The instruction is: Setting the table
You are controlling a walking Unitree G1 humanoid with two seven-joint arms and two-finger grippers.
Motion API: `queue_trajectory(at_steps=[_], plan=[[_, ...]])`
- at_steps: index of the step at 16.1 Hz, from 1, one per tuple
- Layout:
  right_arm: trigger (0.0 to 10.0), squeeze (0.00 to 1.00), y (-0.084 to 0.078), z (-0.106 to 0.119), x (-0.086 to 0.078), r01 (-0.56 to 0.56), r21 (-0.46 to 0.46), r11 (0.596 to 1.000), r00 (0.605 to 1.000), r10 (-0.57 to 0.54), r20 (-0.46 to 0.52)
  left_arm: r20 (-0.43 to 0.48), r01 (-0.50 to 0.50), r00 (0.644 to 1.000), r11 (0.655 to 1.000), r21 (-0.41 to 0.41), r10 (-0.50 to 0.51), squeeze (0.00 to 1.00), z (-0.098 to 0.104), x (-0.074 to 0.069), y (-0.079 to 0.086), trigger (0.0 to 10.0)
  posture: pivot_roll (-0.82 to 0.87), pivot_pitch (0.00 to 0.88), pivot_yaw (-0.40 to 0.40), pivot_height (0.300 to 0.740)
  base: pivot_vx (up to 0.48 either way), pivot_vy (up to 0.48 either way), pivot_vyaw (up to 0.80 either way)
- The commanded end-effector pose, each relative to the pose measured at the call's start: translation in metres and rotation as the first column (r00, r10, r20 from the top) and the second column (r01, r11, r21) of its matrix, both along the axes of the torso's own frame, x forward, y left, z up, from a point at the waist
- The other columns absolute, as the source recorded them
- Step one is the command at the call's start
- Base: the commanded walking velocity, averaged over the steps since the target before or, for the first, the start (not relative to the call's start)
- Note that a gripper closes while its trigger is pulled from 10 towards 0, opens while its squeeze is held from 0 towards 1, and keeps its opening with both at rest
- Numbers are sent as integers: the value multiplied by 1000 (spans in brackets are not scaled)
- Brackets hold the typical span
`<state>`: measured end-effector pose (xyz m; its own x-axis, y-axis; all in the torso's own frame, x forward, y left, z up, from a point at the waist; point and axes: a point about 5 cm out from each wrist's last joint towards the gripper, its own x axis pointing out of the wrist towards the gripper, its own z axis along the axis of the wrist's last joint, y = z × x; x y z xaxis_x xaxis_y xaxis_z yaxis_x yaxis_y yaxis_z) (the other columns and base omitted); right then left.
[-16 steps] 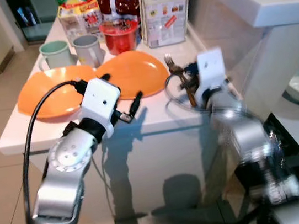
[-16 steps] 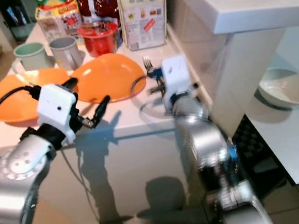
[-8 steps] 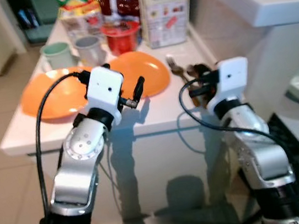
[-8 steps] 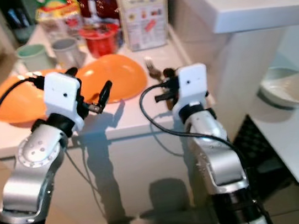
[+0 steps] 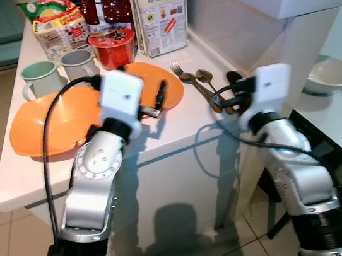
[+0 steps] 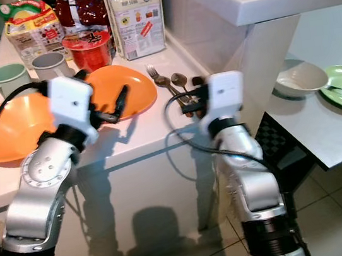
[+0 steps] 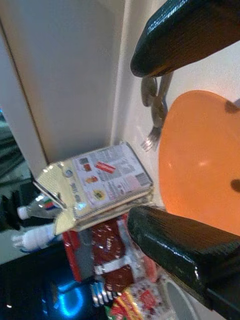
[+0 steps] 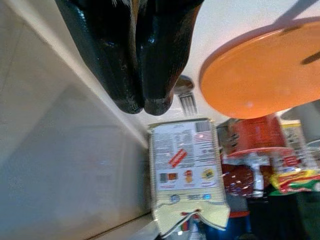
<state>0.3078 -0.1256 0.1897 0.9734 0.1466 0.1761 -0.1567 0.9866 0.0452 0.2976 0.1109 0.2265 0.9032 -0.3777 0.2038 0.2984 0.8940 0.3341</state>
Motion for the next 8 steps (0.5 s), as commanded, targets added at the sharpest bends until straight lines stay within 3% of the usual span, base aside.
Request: queue_trajectory(at_steps=[1,2,8], plan=[[10000,0,-2,7,1,11,-3,1000,1000,-11,20,19,-22,1000,1000,5,22,0,3,1,0,10000,34,0,-8,740,0,-480,0],[10000,0,-2,7,1,11,-9,1000,1000,-11,16,15,-32,999,1000,-1,32,0,3,2,1,10000,29,0,-5,740,0,-450,0],[10000,0,4,-2,9,-69,-86,994,993,60,-101,5,-108,994,994,-25,108,0,3,9,10,10000,31,0,-10,740,0,0,0]])
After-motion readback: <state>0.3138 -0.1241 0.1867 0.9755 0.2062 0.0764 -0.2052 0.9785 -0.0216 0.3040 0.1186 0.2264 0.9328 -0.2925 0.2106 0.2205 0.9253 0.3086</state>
